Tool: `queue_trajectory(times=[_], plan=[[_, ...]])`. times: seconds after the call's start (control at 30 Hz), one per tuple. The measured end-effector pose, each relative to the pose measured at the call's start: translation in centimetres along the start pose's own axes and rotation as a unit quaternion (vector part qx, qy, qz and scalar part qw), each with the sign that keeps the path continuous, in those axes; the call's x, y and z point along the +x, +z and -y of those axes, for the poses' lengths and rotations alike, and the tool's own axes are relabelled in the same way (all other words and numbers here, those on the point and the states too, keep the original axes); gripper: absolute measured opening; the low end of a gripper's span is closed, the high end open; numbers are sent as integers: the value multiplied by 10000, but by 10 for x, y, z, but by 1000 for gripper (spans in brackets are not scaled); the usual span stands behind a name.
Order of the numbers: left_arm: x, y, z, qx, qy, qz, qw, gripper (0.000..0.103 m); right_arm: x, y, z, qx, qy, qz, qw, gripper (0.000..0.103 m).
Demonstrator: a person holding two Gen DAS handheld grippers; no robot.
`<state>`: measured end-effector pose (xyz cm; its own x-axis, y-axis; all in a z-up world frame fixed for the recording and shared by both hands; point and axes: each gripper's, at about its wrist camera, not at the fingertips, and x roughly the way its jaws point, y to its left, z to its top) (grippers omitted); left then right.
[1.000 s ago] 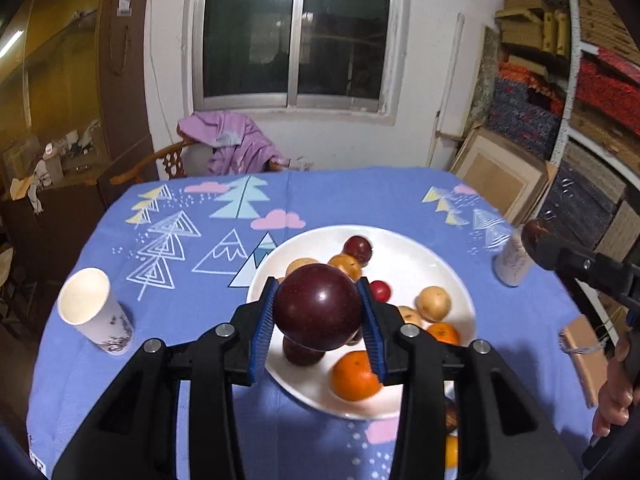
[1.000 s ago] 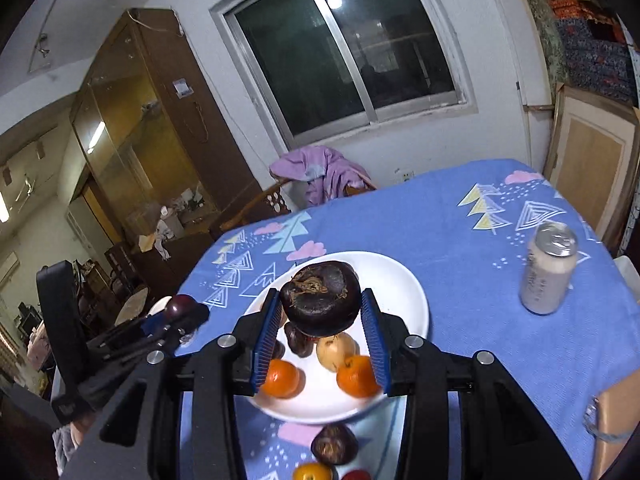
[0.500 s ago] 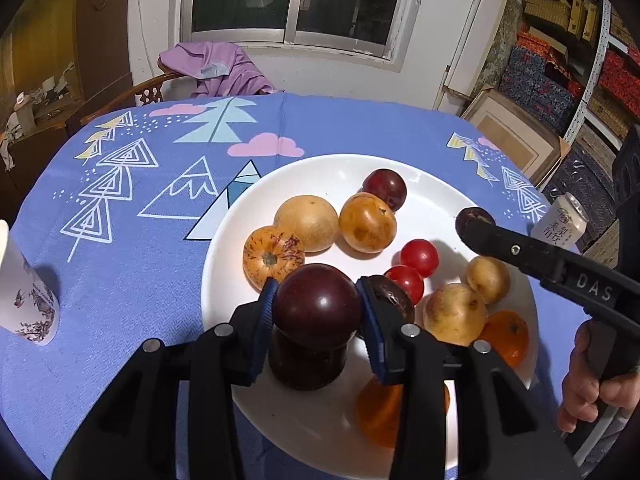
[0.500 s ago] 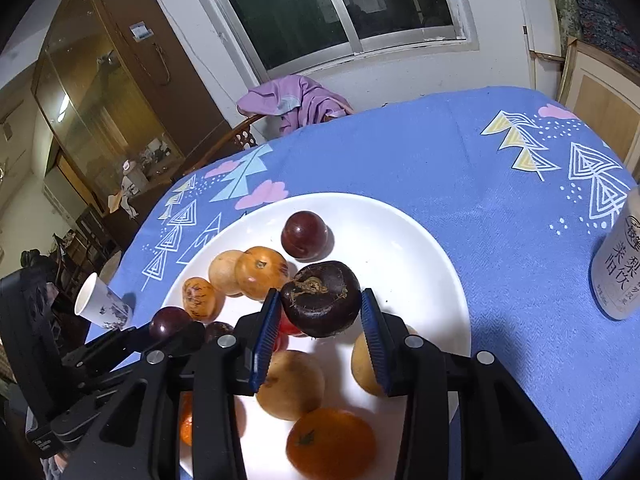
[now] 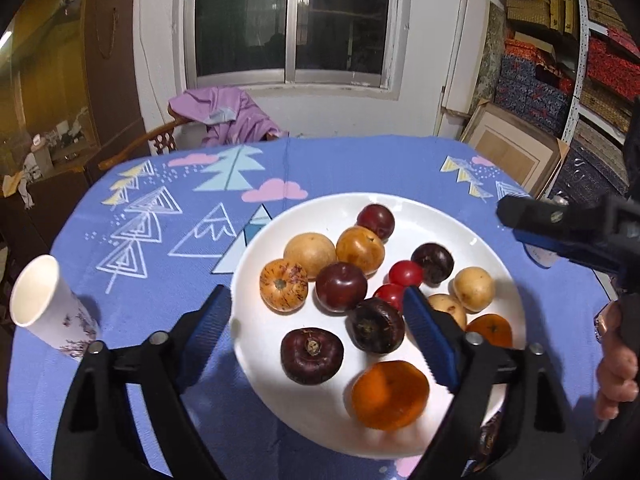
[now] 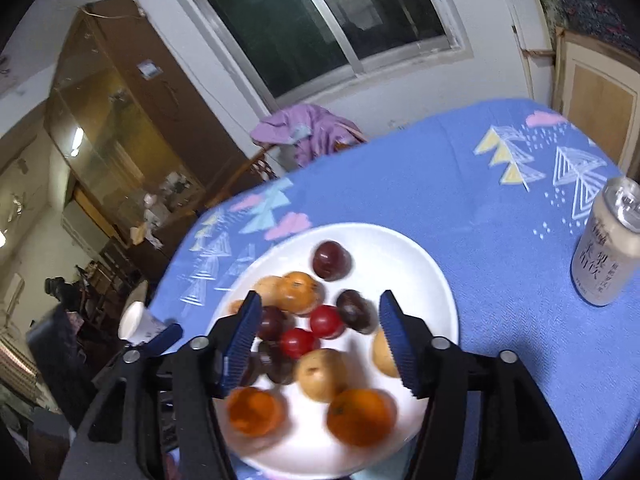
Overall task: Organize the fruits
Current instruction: 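Carry the plum and mangosteen over the white plate and open both tools, then move the left tool to the small orange and grasp it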
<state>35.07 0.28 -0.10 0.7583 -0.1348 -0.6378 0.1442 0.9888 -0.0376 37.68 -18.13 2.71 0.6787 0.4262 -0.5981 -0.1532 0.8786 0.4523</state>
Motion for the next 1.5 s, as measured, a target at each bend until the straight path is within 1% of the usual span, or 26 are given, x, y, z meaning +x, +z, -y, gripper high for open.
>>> queue_trajectory(times=[0.03,0.17,0.2,0.23,0.27,0.37,0.43,0.5,0.57,0.63,0.7,0.73,0.8,0.87,0.9,1.0,1.1,1.2,1.33,1.4,1.47,1.5], plan=[[-7,0,0,9,23,65,10000,93,-11,-1,-7,-54,40,100,9999,74],[-41,-9,8,221,47,168,9996,96,-48,-5,-34,-293,199,312,9989,76],[-50,-16,8,234,76,199,9995,97,-58,-10,-41,-349,256,359,9984,79],[-58,-23,8,237,89,188,9995,98,-66,-14,-45,-384,279,382,9981,85],[-65,-33,7,233,74,154,9996,98,-75,-21,-48,-436,287,405,9978,87],[-86,-71,4,152,39,4,9999,98,-96,-46,-50,-586,242,446,9970,89],[-101,-99,6,212,-37,-70,9997,99,-109,-66,-41,-606,137,431,9971,91],[-119,-127,11,369,-102,-76,9992,99,-122,-90,-24,-497,55,534,9973,94],[-135,-148,21,566,-203,-51,9982,99,-131,-111,0,-333,-253,612,9972,95],[-152,-167,37,938,-331,67,9950,99,-134,-123,17,-164,-401,525,9977,95],[-170,-178,50,1226,-438,330,9909,99,-138,-126,31,139,-378,492,9980,95],[-176,-182,56,1336,-533,417,9887,99,-140,-124,36,301,-318,522,9977,95],[-181,-189,69,1588,-721,474,9835,99,-142,-124,40,384,-218,540,9976,95],[-179,-192,78,1763,-774,393,9805,99,-143,-125,39,362,-235,554,9975,95],[-175,-194,82,1826,-817,288,9794,99,-143,-126,38,338,-225,548,9977,95],[-169,-196,85,1849,-1014,50,9775,99,-140,-127,34,256,-256,478,9982,95],[-164,-195,85,1793,-1127,-93,9773,99,-136,-128,31,217,-304,414,9984,95],[-156,-197,85,1749,-1272,-328,9758,98,-133,-129,29,176,-325,363,9987,95],[-155,-198,87,1756,-1472,-433,9724,98,-130,-131,26,120,-363,319,9988,95],[-154,-199,89,1768,-1607,-488,9698,95,-129,-131,26,125,-383,282,9988,95],[-153,-199,93,1798,-1732,-574,9666,74,-127,-132,27,143,-385,258,9988,95],[-151,-200,94,1800,-1800,-647,9649,73,-127,-131,27,147,-380,252,9989,95]])
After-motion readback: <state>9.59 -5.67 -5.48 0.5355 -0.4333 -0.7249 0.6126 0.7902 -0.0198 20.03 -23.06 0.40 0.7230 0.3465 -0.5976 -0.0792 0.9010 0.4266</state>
